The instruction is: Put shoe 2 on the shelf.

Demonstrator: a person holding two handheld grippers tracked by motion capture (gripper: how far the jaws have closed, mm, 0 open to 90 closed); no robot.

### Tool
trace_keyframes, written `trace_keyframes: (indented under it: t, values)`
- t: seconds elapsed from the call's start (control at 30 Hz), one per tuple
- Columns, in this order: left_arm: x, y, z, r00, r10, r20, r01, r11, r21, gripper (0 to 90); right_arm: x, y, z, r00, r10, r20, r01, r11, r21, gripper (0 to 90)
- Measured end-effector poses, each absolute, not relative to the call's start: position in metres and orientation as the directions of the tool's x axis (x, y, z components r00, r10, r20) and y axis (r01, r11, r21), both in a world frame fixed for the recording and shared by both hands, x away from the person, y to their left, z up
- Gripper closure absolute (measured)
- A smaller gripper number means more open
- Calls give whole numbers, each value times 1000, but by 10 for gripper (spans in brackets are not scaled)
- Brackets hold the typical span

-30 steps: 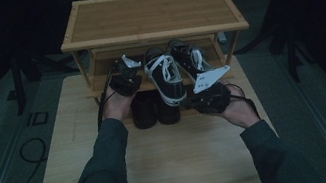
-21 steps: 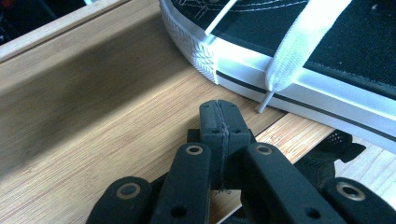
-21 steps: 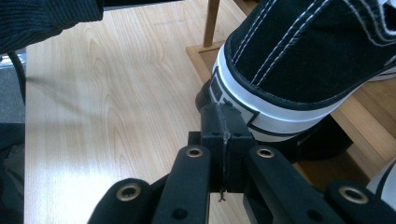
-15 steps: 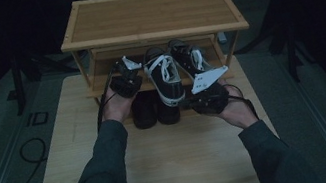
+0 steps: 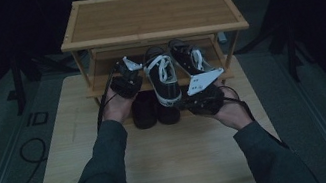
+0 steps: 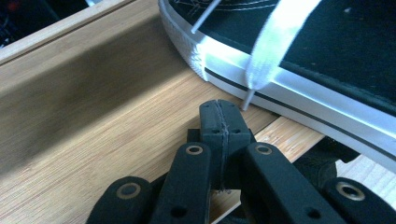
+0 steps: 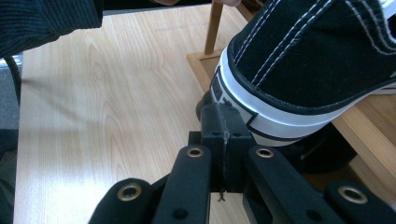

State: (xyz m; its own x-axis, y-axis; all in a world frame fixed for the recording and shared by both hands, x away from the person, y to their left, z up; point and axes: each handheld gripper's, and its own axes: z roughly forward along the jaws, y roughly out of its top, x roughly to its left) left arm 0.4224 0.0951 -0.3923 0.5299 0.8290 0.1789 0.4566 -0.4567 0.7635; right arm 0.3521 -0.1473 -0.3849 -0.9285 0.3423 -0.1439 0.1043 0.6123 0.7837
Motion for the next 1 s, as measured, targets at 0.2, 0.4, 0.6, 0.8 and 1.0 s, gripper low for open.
trace_keyframes:
  t: [0.2,0.4,0.6,0.8,1.0]
  values:
    - [422,96,-392,532,828,179,459,-460,760,900,354,-143,-387,-930,338,-144,96,602,793,900]
    - [422,96,-393,526,833,169,460,-446,768,900,356,-138,-388,-929,336,-156,85,604,792,900]
    - [422,96,-392,529,831,171,462,-451,764,900,357,-136,-389,-926,339,-164,80,602,795,900]
    - [423,96,-392,528,833,166,465,-446,765,900,358,-133,-390,-920,351,-173,77,596,799,900]
    - [423,96,-392,527,834,162,466,-443,766,900,360,-127,-390,-913,361,-191,73,606,792,900]
